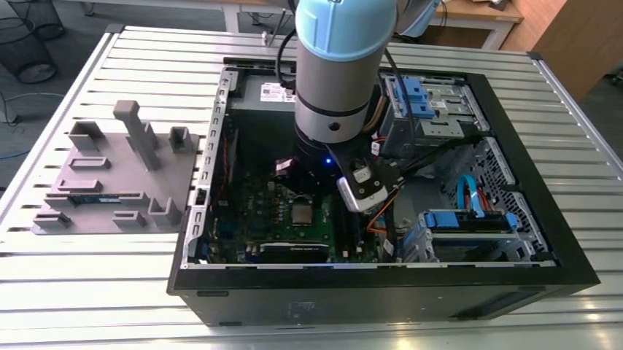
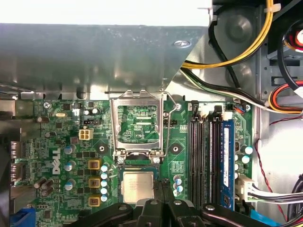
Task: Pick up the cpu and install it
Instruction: 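Close the cpu cover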
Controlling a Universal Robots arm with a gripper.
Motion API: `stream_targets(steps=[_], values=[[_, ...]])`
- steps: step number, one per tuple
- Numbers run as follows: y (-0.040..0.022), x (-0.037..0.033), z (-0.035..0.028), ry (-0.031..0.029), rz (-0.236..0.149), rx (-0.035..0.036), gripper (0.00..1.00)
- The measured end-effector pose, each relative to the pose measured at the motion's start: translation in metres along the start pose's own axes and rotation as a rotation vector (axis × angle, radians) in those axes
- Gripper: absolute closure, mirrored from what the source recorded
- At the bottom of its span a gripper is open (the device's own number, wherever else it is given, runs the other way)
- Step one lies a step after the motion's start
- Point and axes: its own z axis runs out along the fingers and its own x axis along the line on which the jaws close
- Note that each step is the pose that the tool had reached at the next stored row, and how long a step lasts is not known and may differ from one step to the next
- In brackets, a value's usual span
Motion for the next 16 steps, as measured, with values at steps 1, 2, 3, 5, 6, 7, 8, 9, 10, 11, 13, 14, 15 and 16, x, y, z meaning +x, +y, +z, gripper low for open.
stream_targets(steps=[1, 2, 3, 5, 6, 7, 8, 9, 10, 11, 13, 14, 15, 16], values=[[0.0000, 0.0000, 0.0000, 0.0000, 0.000, 0.0000, 0.89], [0.0001, -0.0002, 0.0000, 0.0000, 0.000, 0.0001, 0.89], [0.0001, -0.0002, 0.0000, 0.0000, 0.000, 0.0001, 0.89], [0.0001, -0.0002, 0.0000, 0.0000, 0.000, 0.0001, 0.89], [0.0001, -0.0002, 0.0000, 0.0000, 0.000, 0.0001, 0.89], [0.0001, -0.0002, 0.0000, 0.0000, 0.000, 0.0000, 0.89], [0.0001, -0.0002, 0.0000, 0.0000, 0.000, 0.0001, 0.89], [0.0001, -0.0003, 0.0000, 0.0000, 0.000, 0.0001, 0.89], [0.0001, -0.0003, 0.0000, 0.0000, 0.000, 0.0000, 0.89], [0.0002, -0.0005, 0.0000, 0.0000, 0.000, 0.0000, 0.89], [0.0009, -0.0012, 0.0001, 0.0001, 0.000, 0.0001, 0.89], [0.0014, -0.0018, 0.0002, 0.0000, 0.000, 0.0000, 0.89], [0.0020, -0.0026, 0.0003, 0.0000, 0.000, 0.0001, 0.89], [0.0028, -0.0037, 0.0003, 0.0000, 0.000, 0.0001, 0.89]])
